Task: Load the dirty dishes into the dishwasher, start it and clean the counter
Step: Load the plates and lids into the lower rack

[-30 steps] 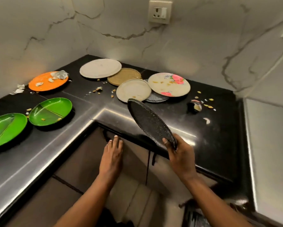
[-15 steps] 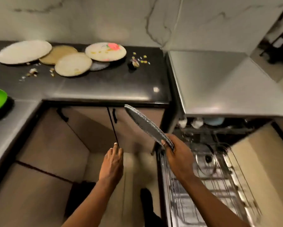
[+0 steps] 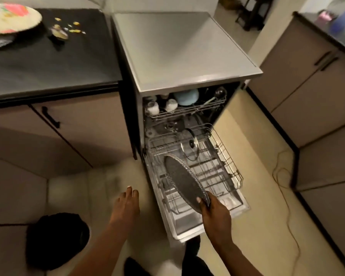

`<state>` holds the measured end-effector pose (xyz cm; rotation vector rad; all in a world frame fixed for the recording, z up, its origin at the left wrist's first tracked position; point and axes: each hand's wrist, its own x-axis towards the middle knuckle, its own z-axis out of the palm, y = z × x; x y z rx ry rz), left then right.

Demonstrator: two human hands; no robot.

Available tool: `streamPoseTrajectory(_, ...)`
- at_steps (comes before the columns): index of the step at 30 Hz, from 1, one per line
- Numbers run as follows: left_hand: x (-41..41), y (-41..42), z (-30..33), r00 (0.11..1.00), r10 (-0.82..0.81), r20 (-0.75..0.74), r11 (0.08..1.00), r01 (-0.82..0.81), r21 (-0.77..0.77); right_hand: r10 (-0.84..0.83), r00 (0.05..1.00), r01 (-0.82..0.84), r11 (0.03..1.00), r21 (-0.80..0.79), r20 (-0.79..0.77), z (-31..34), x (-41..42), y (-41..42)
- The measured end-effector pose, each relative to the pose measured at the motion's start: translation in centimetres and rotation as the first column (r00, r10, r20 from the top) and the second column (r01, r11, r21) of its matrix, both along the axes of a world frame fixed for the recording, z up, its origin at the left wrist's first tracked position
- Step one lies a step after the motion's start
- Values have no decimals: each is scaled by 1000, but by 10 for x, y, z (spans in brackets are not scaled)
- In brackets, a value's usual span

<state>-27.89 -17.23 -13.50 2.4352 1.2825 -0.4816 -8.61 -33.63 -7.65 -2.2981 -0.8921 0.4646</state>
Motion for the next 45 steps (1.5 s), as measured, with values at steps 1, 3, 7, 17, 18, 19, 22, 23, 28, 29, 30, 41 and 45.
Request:
streamPoseTrajectory(1,13,-7,-5,1000,-16,-16,999,15,-43,-40,999,40,999,-18,-19,-4,10,-10)
streamPoseTrajectory(3,36,-22,-18,998,-52,-36,994,48,-102,-113,992,109,992,-66,-49,-12,30,-28)
streamPoseTrajectory(7,91,-46,-45,995,-79,-63,980,66,-187,-228,968,214,967,-136,-104,-36,82,-59)
streamPoseTrajectory(17,274,-38,-174,991,80,-109,959,-107,-261,-299,935,279,952,-126,-192,-108,279,-43)
streamPoseTrajectory(18,290,-30,-194,987,96,-130,957,-128,-262,-301,936,281,952,-126,-185,-118,300,-34)
streamPoseTrajectory(19,304,-22,-214,983,99,-153,952,-138,-273,-295,939,276,953,-127,-175,-128,319,-25)
streamPoseTrajectory(22,327,2,-274,973,46,-227,949,-114,-293,-260,955,247,964,-102,-144,-160,367,5)
streamPoseTrajectory(23,332,9,-295,972,37,-231,949,-107,-297,-242,961,232,969,-84,-137,-172,381,17)
streamPoseTrajectory(28,340,14,-374,985,48,-165,917,-109,-383,-183,970,191,981,40,-158,-227,435,67)
streamPoseTrajectory(29,341,8,-383,986,48,-160,922,-105,-373,-180,969,192,980,53,-171,-238,445,77)
streamPoseTrajectory(30,341,4,-387,987,60,-147,933,-108,-344,-176,969,189,980,59,-174,-247,452,87)
streamPoseTrajectory(41,343,-3,-406,990,143,-19,959,-143,-246,-46,998,50,992,-112,40,-347,493,196)
streamPoseTrajectory(45,343,-2,-409,991,131,-24,964,-133,-232,-82,997,81,993,-88,-2,-353,506,197)
